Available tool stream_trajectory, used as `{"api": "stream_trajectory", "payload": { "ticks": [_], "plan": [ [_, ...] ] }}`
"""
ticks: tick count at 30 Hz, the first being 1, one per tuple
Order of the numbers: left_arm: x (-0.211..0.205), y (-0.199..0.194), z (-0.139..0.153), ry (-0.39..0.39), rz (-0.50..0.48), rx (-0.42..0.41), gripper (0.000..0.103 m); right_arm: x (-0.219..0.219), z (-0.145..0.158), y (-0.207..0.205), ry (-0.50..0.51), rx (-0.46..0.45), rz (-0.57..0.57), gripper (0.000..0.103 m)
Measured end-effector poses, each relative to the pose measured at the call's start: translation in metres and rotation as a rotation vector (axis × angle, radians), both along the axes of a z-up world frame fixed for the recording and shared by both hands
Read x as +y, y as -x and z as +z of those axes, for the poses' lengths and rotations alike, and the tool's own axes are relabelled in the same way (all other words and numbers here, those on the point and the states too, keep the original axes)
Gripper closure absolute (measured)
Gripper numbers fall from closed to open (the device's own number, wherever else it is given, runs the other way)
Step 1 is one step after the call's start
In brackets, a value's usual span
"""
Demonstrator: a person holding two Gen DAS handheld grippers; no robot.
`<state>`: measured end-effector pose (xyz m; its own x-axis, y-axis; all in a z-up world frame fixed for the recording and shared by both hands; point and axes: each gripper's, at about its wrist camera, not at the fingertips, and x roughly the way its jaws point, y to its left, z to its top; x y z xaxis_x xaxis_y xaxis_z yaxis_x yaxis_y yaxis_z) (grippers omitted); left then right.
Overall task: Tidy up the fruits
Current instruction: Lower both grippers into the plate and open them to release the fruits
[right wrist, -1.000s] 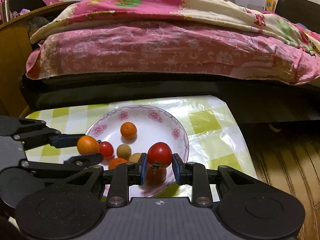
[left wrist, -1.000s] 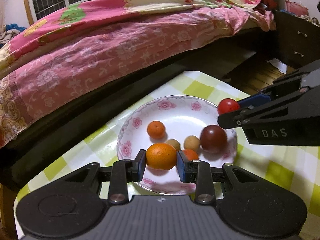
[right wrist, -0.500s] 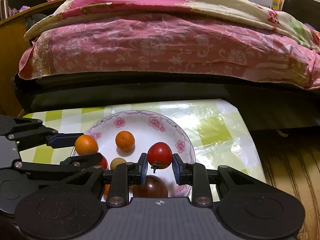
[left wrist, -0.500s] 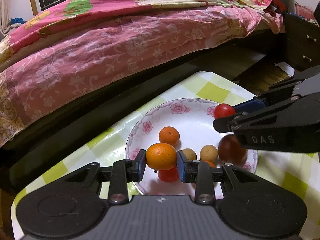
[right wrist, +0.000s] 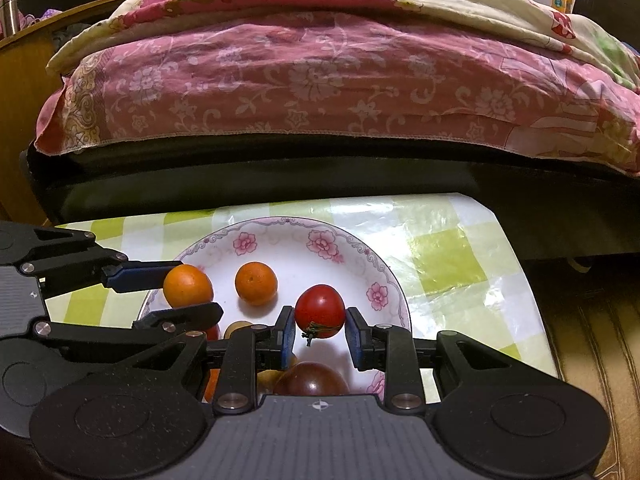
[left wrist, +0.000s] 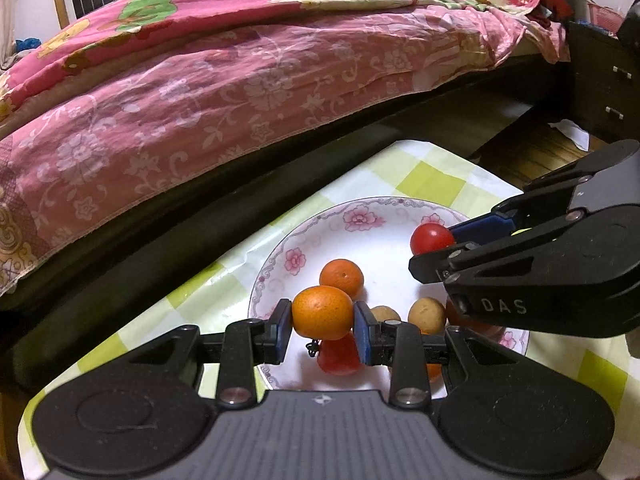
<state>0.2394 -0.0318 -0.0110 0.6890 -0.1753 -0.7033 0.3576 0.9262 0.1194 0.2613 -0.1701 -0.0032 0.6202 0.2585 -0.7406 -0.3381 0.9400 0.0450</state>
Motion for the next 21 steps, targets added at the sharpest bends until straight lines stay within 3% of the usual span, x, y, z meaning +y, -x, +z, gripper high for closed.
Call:
{"api": "stream_trajectory", "payload": {
  "ticks": [21],
  "plan": [
    [-0.0001,0.0020,0.0019,-0.002,-0.003,-0.006,0.062,-0.0003,-0.0019,0.0024,-0.020,-0.003,0.002,0.073]
  ]
}}
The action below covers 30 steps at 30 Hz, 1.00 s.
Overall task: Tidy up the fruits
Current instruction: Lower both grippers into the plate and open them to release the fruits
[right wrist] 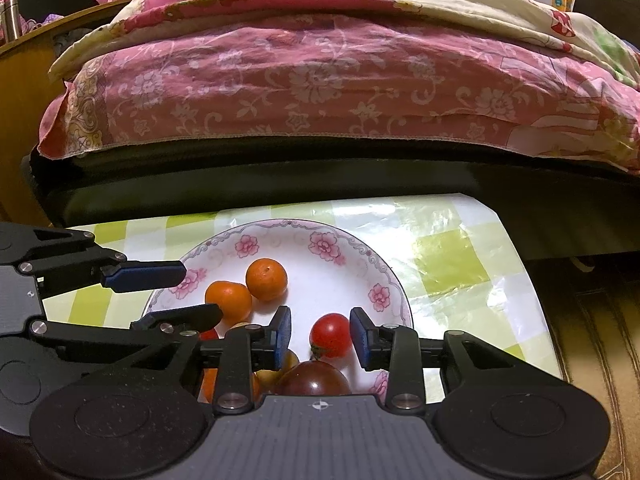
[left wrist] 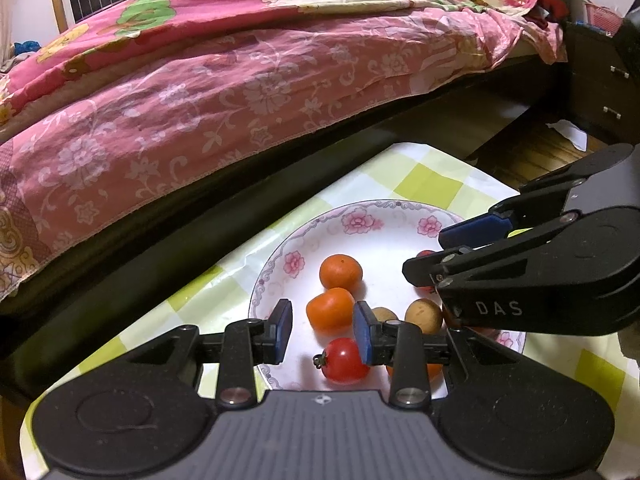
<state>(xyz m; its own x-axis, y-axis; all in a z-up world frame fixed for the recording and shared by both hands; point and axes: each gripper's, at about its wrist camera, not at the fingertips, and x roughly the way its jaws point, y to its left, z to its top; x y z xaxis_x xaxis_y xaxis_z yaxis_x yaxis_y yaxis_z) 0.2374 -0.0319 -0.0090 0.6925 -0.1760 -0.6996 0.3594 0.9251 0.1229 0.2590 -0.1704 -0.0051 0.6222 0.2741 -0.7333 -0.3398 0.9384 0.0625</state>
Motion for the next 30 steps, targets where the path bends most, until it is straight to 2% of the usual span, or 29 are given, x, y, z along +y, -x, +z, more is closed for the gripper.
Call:
{"api": "stream_trajectory", "payload": {
  "ticks": [16,24,30],
  "plan": [
    [0.006,0.004,0.009,0.008,0.008,-0.025,0.062,-0.003,0.008,0.005,-0.041,-0.009,0.000,0.067],
    [0.004,0.014,0.014,0.023,0.013,-0.017,0.062,-0.010,0.017,0.019,-0.002,-0.014,-0.062,0.067],
    [-0.001,0.027,0.021,0.039,0.014,-0.012,0.057,-0.014,0.022,0.038,0.016,-0.003,-0.105,0.066]
  ]
}}
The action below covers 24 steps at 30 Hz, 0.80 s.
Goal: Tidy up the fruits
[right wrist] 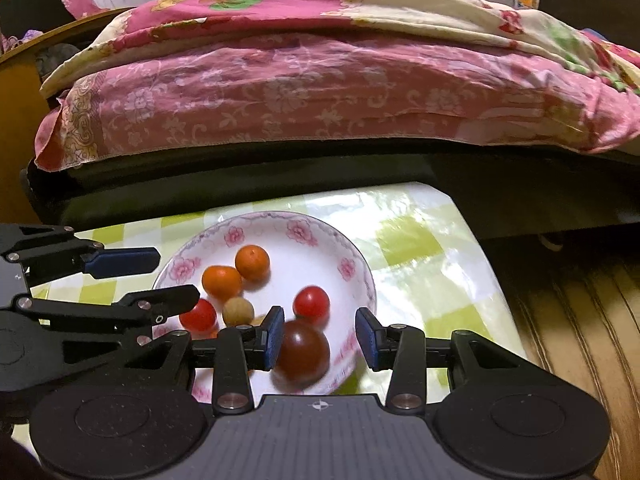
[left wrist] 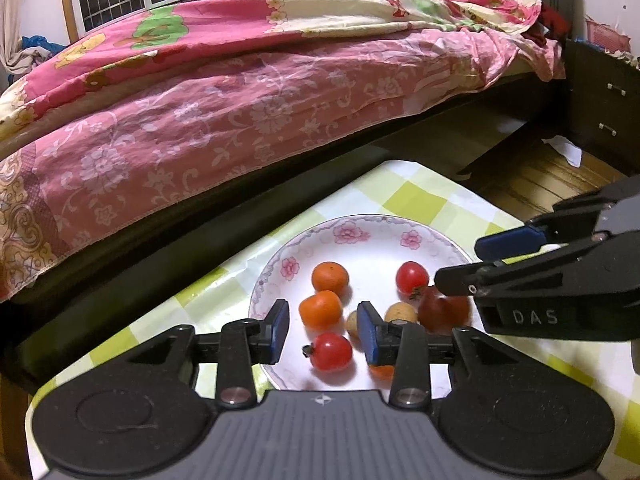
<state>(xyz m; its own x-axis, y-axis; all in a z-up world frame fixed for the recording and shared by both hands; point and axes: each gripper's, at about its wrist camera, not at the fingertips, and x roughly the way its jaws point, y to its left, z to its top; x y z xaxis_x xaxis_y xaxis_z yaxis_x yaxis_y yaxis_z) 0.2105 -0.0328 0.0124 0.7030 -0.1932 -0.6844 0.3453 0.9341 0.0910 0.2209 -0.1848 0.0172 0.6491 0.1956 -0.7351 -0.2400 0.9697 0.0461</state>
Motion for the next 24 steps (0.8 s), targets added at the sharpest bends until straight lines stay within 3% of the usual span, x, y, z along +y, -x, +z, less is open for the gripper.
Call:
{"api": "stream_trajectory", "payload": {
  "ticks": [8,18,24],
  "plan": [
    [0.004,0.027,0.013,0.015,0.033,0.000,0.042,-0.005,0.016,0.027,-0.012,-0.020,-0.049,0.064],
    [0.004,0.057,0.022,0.016,0.069,-0.027,0.035,-0.001,0.022,0.064,-0.022,-0.034,-0.066,0.061],
    [0.007,0.072,0.025,0.010,0.092,-0.040,0.026,0.000,0.027,0.079,-0.040,-0.040,-0.080,0.060]
  ]
}}
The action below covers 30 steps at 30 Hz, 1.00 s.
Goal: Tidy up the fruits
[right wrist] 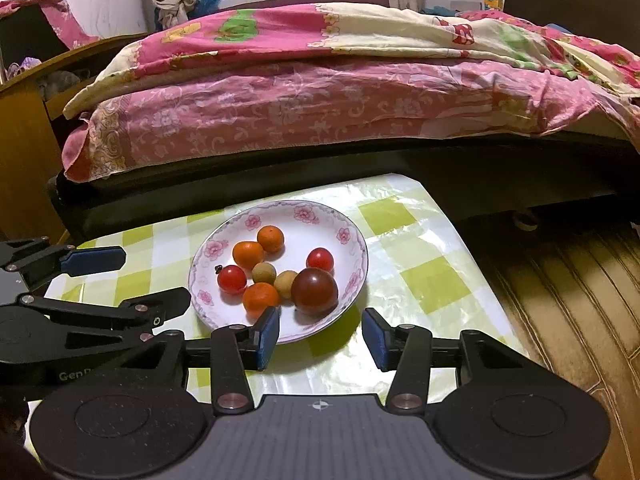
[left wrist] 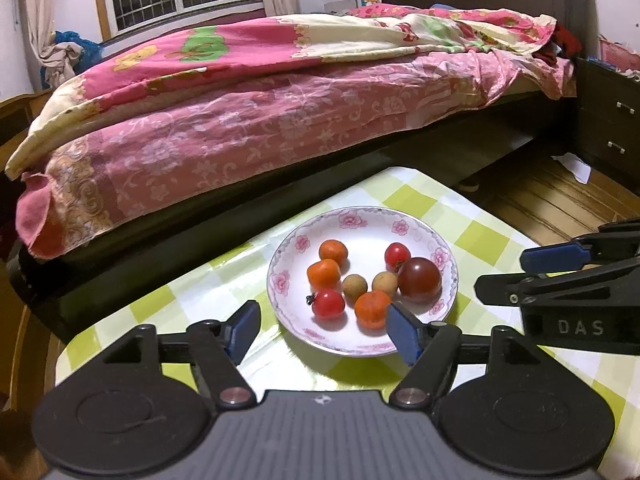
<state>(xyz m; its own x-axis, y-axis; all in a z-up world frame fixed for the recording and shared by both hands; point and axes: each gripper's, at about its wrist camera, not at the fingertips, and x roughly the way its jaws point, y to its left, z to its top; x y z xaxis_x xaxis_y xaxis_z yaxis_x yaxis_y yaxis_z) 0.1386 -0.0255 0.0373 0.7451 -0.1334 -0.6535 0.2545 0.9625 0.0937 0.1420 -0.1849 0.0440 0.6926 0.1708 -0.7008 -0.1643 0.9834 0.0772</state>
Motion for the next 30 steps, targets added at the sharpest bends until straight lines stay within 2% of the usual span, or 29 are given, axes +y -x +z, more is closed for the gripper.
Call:
{"api": "stream_trajectory", "payload": {
  "ticks": [19,30],
  "plan": [
    [0.004,0.040,0.000,-0.001,0.049,-0.012,0.011,0.007,0.002,0.039,0.000,0.010,-0.001,0.058],
    [-0.001,0.065,-0.007,-0.054,0.062,0.003,0.004,0.009,0.005,0.062,-0.001,0.015,-0.004,0.058]
  ]
}}
